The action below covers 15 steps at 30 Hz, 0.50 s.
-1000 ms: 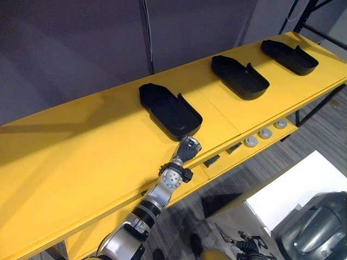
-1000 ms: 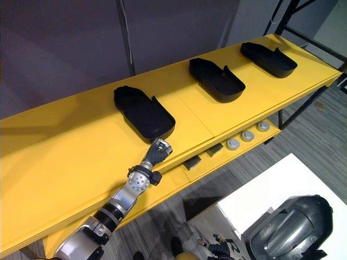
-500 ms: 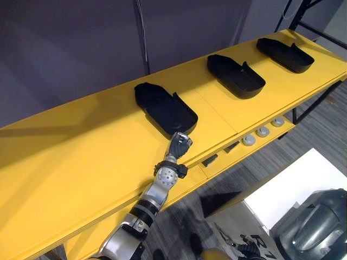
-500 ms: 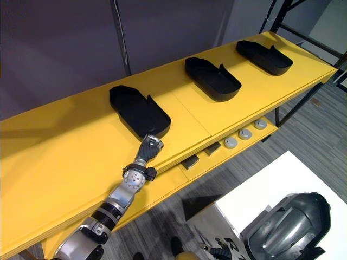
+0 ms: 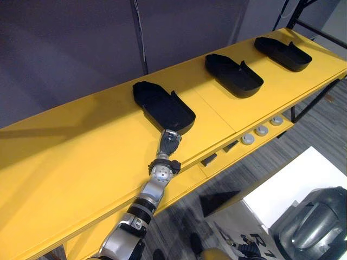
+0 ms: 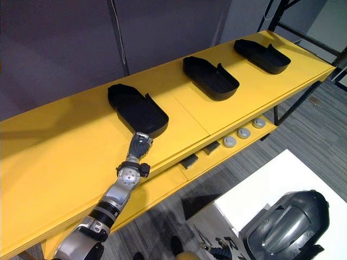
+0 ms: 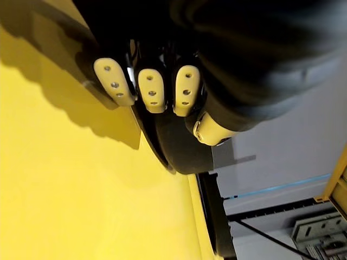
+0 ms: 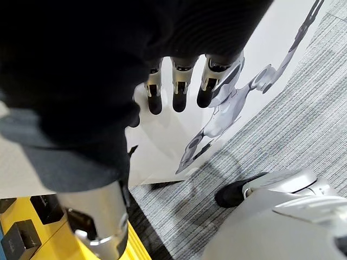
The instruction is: Walk over and take plastic housings, then place them on the shelf
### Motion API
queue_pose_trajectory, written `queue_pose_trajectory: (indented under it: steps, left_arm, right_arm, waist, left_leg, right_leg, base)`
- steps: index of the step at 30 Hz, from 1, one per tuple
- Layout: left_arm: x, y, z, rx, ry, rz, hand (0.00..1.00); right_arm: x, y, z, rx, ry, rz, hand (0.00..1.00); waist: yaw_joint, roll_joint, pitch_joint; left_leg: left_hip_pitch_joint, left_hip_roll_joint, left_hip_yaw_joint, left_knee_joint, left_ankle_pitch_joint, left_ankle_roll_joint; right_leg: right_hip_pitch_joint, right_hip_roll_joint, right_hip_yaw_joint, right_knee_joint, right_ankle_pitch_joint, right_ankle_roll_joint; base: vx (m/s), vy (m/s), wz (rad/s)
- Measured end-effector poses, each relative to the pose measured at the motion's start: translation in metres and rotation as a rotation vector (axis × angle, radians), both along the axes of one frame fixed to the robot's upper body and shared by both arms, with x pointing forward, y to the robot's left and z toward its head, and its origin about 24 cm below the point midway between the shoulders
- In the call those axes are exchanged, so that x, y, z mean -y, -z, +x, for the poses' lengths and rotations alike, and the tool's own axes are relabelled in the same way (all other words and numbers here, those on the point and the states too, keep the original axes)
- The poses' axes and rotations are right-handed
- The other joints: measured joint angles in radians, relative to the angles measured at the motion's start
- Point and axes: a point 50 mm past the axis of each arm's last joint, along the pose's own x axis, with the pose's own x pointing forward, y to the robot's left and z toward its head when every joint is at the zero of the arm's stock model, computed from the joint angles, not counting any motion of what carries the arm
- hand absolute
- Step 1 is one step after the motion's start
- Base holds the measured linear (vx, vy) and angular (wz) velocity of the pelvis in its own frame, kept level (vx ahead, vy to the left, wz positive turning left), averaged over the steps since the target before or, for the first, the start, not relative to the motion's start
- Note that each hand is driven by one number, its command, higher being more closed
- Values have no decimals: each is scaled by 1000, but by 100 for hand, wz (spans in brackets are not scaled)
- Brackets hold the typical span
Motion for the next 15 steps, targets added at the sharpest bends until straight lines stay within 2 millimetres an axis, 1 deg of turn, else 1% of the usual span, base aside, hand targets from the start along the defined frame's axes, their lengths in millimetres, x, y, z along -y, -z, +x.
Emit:
queue_pose_trajectory:
  steps: [6,15]
  left_arm:
    - [-6,-1,3,-1,-44,-14,100]
    - [-13,-3,9,-12,-99,-27,100]
  right_arm:
    - [0,0,0,0,0,-1,0]
    - [1,0,0,1,0,-3,0]
  waist:
    - [0,1,0]
    - [0,5,0]
  left_leg:
    - [0,0,3,0,0,0]
    - [0,0,5,0,0,0]
  right_leg:
    - [7,0,2,-18,11,-1]
    - [7,0,4,-18,12,-1]
  base:
    - [0,0,0]
    - [0,0,0]
